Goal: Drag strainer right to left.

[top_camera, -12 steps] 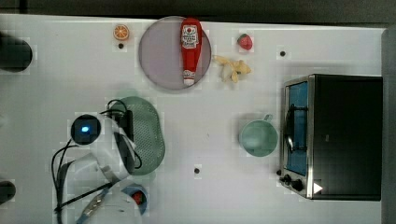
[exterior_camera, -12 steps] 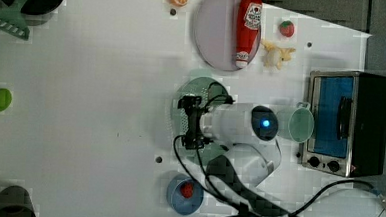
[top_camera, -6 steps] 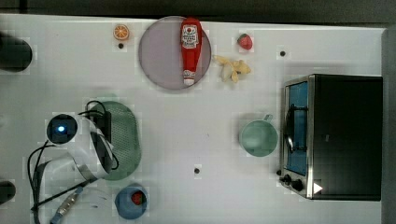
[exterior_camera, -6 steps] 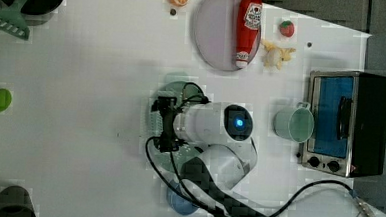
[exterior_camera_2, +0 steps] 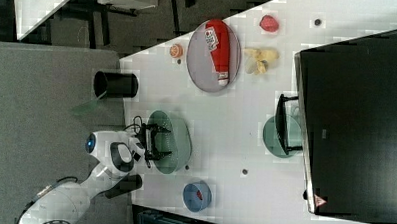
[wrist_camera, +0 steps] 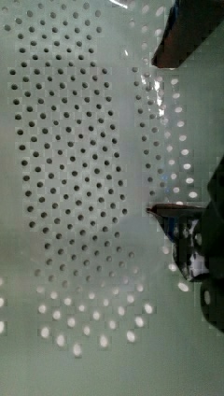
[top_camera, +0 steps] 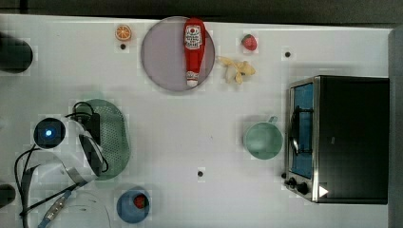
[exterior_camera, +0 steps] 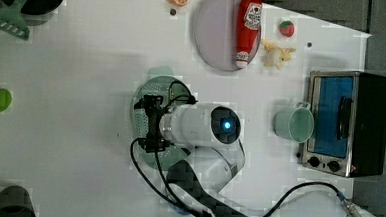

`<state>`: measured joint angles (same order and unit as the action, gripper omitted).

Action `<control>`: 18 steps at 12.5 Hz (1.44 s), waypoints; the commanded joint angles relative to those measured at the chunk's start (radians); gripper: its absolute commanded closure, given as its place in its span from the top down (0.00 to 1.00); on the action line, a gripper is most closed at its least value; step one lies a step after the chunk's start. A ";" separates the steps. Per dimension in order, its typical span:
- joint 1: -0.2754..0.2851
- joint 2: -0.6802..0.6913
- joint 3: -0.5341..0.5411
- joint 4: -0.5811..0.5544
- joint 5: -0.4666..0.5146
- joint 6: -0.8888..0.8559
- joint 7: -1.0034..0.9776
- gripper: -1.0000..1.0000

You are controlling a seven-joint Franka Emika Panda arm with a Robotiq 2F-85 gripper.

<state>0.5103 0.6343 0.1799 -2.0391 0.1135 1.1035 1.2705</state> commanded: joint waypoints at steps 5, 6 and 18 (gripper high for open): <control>0.071 0.048 -0.010 0.123 0.039 -0.006 0.148 1.00; 0.080 0.054 -0.011 0.136 0.038 -0.004 0.148 1.00; 0.034 -0.508 -0.423 0.155 -0.064 -0.626 -0.735 1.00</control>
<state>0.6328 0.2218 -0.1510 -1.9258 0.0354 0.4973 0.8013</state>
